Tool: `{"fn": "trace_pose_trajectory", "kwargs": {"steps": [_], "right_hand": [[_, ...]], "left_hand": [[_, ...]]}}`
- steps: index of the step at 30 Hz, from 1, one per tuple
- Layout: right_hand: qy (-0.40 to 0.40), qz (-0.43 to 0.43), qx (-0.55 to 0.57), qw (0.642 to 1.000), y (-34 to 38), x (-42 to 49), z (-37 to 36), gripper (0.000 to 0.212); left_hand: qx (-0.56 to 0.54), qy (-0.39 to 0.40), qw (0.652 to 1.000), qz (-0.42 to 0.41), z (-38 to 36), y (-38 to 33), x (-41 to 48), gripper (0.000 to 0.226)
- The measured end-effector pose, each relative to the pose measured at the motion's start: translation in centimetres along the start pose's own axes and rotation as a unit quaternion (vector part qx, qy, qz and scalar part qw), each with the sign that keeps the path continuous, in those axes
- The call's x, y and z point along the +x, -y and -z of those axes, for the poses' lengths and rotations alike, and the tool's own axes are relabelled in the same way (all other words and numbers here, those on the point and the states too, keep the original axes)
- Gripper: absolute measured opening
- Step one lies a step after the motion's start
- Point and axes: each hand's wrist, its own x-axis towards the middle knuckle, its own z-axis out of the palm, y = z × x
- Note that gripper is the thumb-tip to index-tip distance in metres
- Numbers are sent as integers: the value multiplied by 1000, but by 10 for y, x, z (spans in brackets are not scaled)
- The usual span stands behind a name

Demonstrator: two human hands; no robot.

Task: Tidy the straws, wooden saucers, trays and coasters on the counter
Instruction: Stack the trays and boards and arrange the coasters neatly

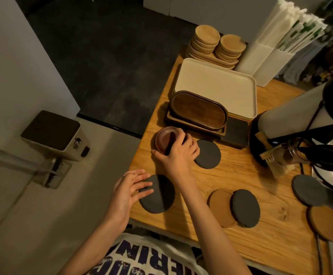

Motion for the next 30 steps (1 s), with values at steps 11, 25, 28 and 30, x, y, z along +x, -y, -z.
{"fn": "trace_pose_trajectory", "kwargs": {"steps": [11, 25, 28, 30], "right_hand": [[30, 71, 94, 993, -50, -98, 22, 87], [43, 155, 120, 980, -53, -129, -15, 83], [41, 137, 144, 979, -53, -129, -14, 77], [29, 99, 168, 980, -59, -126, -8, 70]], "left_hand": [[121, -40, 988, -83, 15, 12, 16, 30], [372, -46, 889, -263, 17, 36, 12, 34], [369, -42, 888, -270, 18, 37, 12, 35], [366, -37, 888, -277, 19, 36, 12, 39]]}}
